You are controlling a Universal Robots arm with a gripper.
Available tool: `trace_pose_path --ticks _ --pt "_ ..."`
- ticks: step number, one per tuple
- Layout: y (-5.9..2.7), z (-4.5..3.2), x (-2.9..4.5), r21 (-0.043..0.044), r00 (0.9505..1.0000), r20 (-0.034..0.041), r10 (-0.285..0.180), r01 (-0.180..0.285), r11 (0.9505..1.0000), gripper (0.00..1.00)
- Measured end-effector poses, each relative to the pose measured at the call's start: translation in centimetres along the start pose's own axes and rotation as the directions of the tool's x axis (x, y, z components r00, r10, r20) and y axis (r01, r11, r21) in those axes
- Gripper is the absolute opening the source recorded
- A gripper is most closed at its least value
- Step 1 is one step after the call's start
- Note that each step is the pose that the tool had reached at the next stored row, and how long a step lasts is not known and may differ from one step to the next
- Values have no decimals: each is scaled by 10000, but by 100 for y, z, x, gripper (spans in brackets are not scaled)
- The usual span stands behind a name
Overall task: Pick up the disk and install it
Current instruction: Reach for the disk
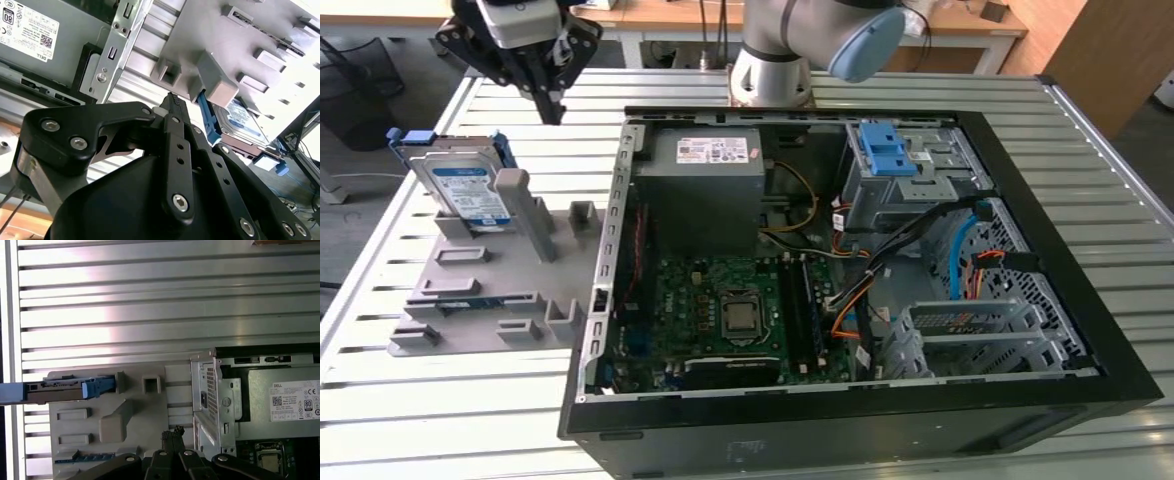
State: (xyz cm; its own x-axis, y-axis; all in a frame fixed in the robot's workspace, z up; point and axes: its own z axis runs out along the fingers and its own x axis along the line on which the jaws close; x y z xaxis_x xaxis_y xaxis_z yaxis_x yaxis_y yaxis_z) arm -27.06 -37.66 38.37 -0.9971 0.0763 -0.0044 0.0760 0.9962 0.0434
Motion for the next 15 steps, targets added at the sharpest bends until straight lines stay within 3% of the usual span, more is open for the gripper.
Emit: trace_pose_path --ticks 9,15 --pt "12 5 136 2 10000 -28 1 -1 10000 11" --pt "25 12 220 8 9999 -102 4 -4 10000 11"
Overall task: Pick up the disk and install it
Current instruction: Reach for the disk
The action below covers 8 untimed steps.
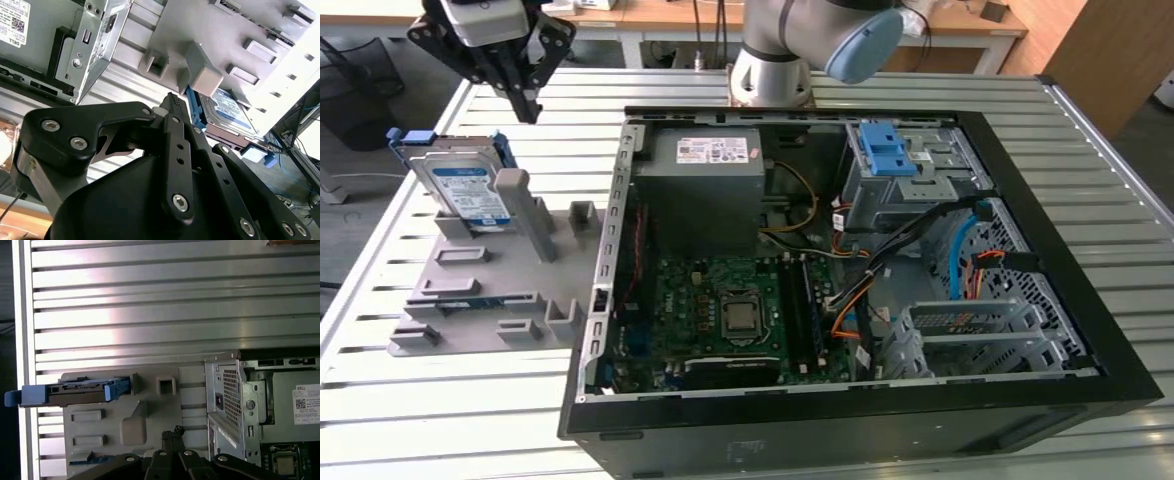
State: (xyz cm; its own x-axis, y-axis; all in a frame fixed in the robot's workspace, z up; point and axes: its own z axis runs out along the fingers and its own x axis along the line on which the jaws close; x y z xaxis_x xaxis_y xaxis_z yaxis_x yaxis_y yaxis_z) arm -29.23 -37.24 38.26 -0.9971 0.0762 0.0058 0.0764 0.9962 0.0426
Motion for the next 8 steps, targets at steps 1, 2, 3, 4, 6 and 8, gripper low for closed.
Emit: trace_pose_path --ticks 1,2,3,4,6,8 --pt "2 2 15 1 10000 -13 0 0 10000 11" --pt "4 3 30 2 10000 -26 1 -1 10000 11" --pt "7 5 46 2 10000 -38 1 -1 10000 11" --pt "9 6 63 4 10000 -52 1 -1 10000 11" --pt "13 9 92 6 10000 -76 4 -4 10000 11" --pt "16 12 116 7 10000 -100 5 -5 10000 11"
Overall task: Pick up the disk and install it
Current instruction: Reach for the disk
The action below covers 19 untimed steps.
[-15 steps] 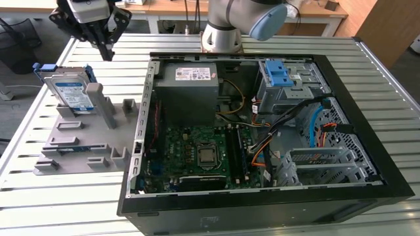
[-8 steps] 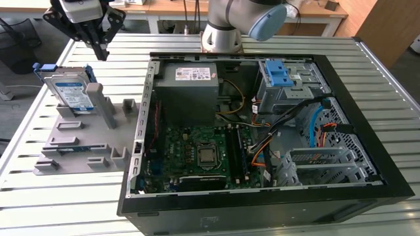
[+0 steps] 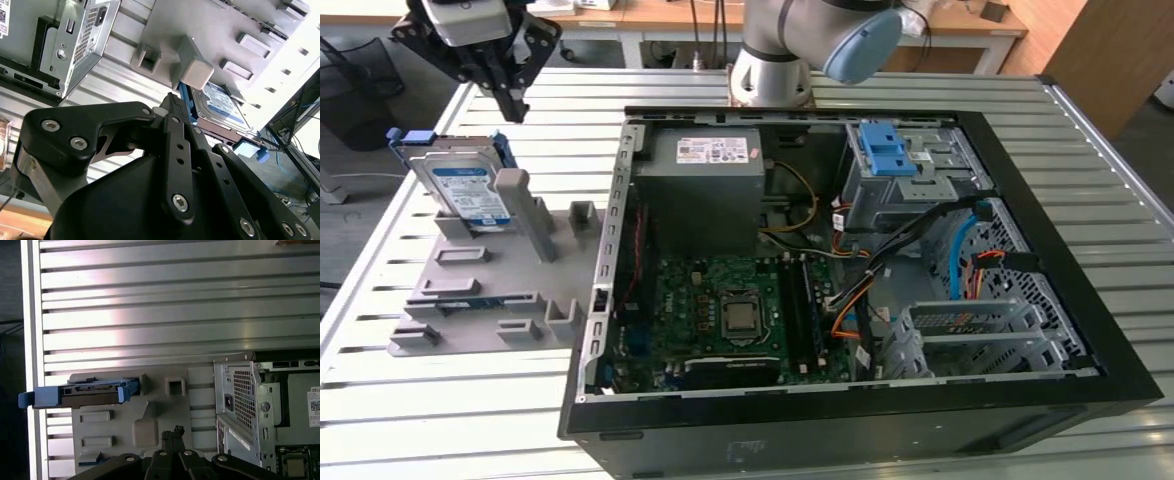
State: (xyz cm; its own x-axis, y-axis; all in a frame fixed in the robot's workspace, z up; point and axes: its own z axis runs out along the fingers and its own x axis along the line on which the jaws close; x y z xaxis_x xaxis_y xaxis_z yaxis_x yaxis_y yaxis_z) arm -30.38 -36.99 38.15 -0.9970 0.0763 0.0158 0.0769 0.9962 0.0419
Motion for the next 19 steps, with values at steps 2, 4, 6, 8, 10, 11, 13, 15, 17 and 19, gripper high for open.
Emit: trace_pose_path --ticks 2,4,6,8,10,11,13,15,17,19 --pt "3 3 18 2 10000 -18 0 0 10000 11" --pt "5 5 37 3 10000 -31 1 -1 10000 11" --pt "8 7 60 4 10000 -37 1 -1 10000 11" --pt "13 10 89 3 10000 -37 1 -1 10000 11" --pt "18 13 120 4 10000 -38 0 0 10000 11" --pt "21 14 135 4 10000 -38 1 -1 10000 11" --pt "27 18 161 3 10000 -37 1 -1 10000 11" --pt "35 22 187 4 10000 -37 1 -1 10000 11" --pt "43 26 211 3 10000 -37 2 -2 10000 11" --pt "49 29 234 3 10000 -37 1 -1 10000 11"
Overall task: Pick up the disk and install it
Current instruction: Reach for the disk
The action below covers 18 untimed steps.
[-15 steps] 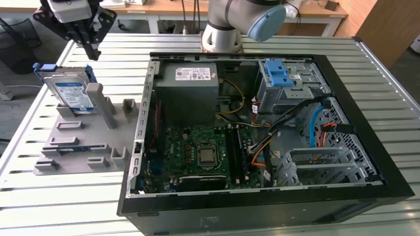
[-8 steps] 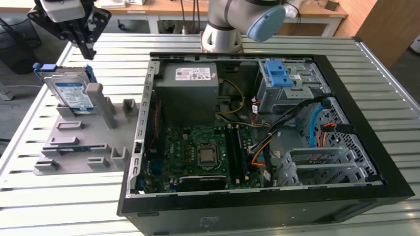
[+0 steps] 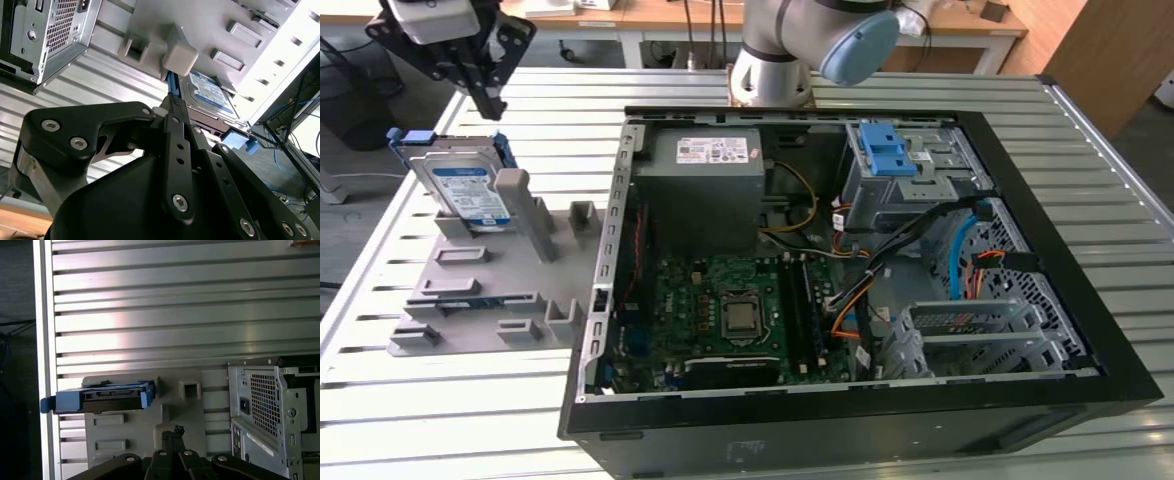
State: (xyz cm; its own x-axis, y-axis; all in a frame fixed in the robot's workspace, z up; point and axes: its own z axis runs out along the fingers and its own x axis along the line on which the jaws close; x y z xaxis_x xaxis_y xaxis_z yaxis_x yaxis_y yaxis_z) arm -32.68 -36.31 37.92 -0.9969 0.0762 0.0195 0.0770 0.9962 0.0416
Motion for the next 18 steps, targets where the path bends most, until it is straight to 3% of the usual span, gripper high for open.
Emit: trace_pose_path --ticks 11,18 --pt "30 21 147 0 10000 1 1 -1 10000 11" --pt "28 25 186 2 10000 -6 -77 77 10000 11"
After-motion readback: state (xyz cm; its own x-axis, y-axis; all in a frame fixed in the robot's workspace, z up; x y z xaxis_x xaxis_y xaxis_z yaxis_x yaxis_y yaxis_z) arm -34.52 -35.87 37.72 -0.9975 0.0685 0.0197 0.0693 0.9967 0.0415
